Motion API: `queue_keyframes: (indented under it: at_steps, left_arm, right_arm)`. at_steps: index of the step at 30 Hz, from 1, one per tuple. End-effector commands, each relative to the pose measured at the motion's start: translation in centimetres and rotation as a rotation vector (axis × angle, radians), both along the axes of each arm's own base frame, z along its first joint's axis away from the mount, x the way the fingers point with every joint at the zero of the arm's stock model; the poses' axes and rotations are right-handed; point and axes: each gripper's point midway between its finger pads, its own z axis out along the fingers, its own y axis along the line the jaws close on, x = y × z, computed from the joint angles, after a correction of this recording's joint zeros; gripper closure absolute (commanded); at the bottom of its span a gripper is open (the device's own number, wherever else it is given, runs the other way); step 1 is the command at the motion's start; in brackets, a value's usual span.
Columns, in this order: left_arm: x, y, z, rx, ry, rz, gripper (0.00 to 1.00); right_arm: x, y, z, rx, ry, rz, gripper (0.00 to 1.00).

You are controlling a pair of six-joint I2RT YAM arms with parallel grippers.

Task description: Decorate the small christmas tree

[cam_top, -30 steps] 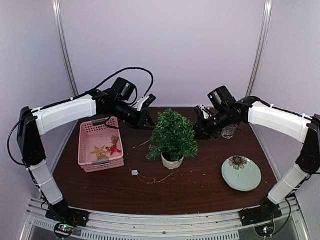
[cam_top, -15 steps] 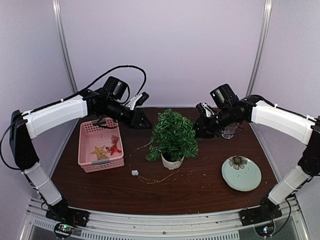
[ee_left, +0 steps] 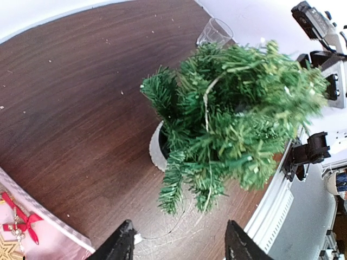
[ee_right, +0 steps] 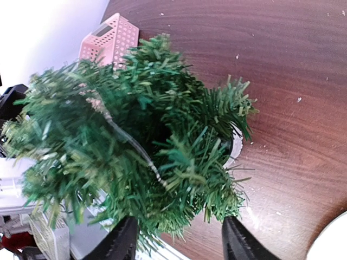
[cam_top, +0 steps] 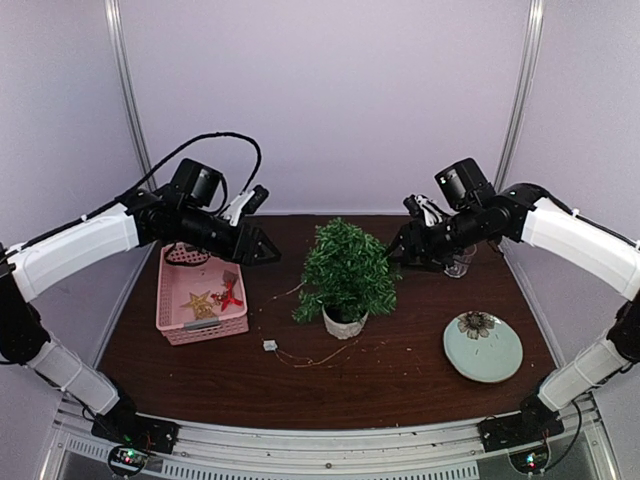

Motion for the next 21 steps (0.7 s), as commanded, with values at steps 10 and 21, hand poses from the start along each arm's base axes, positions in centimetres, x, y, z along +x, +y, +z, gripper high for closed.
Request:
queue_keyframes:
  at_steps: [10, 21]
  left_arm:
    - [-7.4, 2.1, 1.4, 0.099, -0.362, -0.258, 0.39]
    - [-16.6, -2.9, -3.6, 0.298, -0.502, -0.722, 0.48]
  right_arm:
    - [-1.2, -1.7, 3.8, 0.042, -0.119, -0.003, 0.28]
    - [-2.6, -3.5, 5.3, 0.104, -0.198, -0.028, 0.23]
